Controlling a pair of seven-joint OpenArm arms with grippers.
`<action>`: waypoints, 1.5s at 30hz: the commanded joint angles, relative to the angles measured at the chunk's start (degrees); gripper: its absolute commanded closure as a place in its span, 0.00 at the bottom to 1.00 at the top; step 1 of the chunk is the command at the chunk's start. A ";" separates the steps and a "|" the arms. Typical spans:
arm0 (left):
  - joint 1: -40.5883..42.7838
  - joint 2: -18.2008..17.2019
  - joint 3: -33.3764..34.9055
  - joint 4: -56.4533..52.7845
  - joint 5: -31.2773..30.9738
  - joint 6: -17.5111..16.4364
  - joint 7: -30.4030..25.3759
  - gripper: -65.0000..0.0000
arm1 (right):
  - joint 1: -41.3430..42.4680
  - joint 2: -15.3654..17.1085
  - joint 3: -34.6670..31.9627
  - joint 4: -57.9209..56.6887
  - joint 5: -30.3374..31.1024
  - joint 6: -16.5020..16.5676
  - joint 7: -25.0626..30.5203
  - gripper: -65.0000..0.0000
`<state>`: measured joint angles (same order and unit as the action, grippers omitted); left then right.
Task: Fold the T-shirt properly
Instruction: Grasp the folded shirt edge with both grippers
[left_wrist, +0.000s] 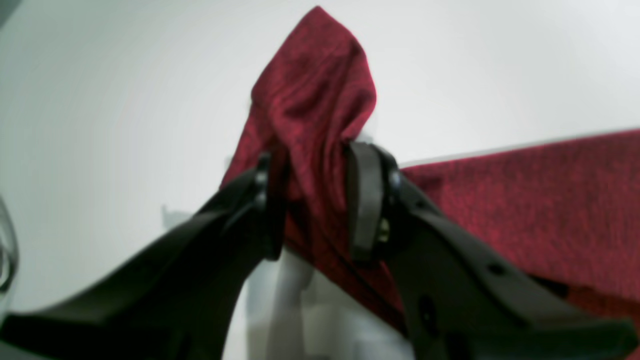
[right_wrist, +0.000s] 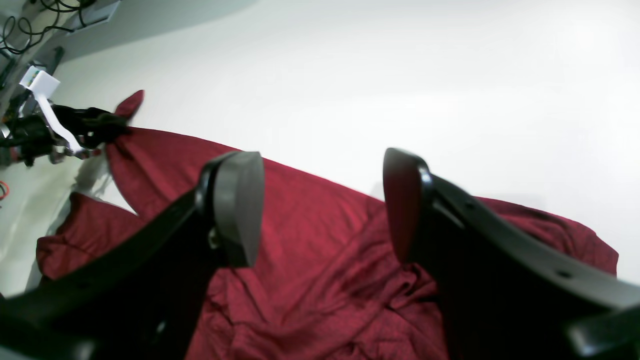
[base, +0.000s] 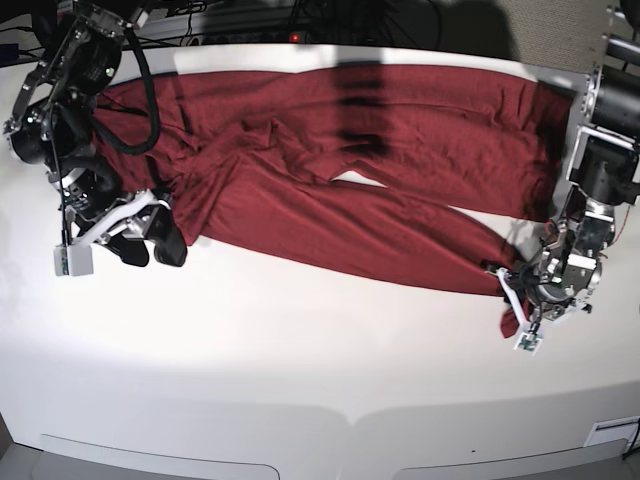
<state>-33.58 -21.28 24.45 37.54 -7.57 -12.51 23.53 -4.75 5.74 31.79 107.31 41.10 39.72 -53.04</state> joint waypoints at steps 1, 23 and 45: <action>-1.03 -1.01 -0.09 0.15 0.44 0.20 1.75 0.71 | 0.79 0.61 -0.33 1.01 0.92 0.28 1.22 0.42; -0.90 -1.81 -0.09 3.06 6.32 8.26 0.39 0.71 | 11.58 6.84 -21.16 -28.35 -26.27 0.11 14.34 0.42; -0.39 -0.28 -0.09 3.08 7.56 9.97 2.21 0.71 | 11.96 7.58 -21.16 -28.87 -28.96 -1.84 23.32 0.42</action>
<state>-32.51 -21.21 24.58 39.88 -0.01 -2.92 25.78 5.89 12.86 10.46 77.73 11.68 37.91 -31.20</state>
